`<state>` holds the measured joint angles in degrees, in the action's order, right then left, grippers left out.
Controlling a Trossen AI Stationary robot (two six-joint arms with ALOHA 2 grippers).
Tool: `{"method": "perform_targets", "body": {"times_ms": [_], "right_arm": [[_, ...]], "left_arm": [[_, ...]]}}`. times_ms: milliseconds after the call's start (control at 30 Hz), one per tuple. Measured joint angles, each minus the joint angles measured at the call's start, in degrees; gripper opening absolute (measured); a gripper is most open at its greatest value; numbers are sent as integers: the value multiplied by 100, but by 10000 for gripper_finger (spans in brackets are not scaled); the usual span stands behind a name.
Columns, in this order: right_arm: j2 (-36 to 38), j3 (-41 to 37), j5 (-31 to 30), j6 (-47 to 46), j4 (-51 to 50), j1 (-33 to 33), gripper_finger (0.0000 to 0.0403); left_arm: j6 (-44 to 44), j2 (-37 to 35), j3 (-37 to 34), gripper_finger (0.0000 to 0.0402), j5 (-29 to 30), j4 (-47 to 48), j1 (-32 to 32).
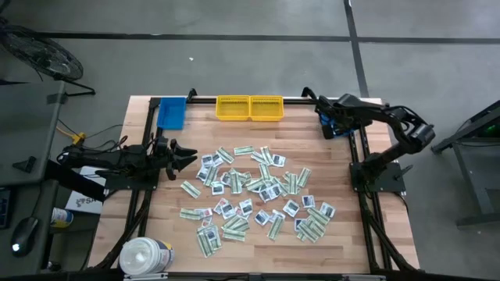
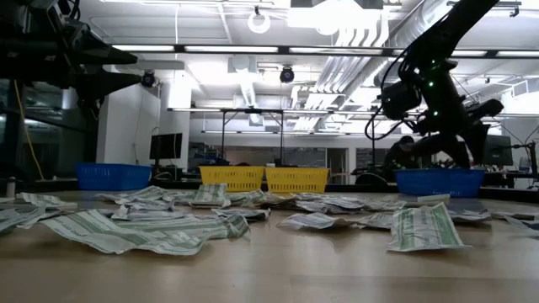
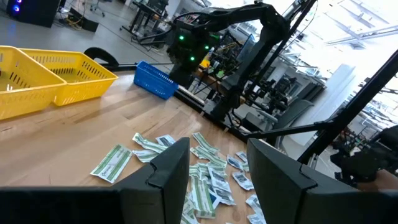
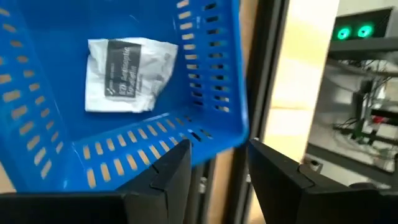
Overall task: Pick & Place First Aid Supplies
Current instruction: Put the green bandage pack into the right yellow bin
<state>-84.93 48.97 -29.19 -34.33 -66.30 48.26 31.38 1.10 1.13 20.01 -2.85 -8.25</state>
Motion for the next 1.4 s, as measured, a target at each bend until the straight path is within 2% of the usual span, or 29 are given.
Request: {"method": "perform_targets", "body": {"times_ms": [167, 300, 367, 533, 633, 900, 1133, 1400], "right_arm": [[571, 0, -288, -8, 3, -111, 149], [1153, 2, -220, 58, 102, -111, 149], [1464, 2, 45, 179, 70, -118, 149], [2164, 2, 1265, 661, 14, -335, 149], [2493, 0, 1743, 730, -126, -685, 149], [2955, -750, 2282, -16, 31, -2121, 149], [2938, -1561, 2518, -653, 963, -3247, 149], [2938, -2108, 2542, -1775, 2638, -3909, 149]], "left_arm": [[2, -2, 0, 161, -1, 0, -2], [2, -2, -2, 161, 0, 0, 0], [0, 0, 0, 161, 0, 0, -2], [1, -2, -1, 161, -1, 0, -1], [2, -2, 0, 161, -2, 0, 0], [2, -1, 0, 161, -1, 0, 0], [1, -2, -1, 161, -1, 0, -1], [1, 0, -2, 161, -1, 0, -1]]}}
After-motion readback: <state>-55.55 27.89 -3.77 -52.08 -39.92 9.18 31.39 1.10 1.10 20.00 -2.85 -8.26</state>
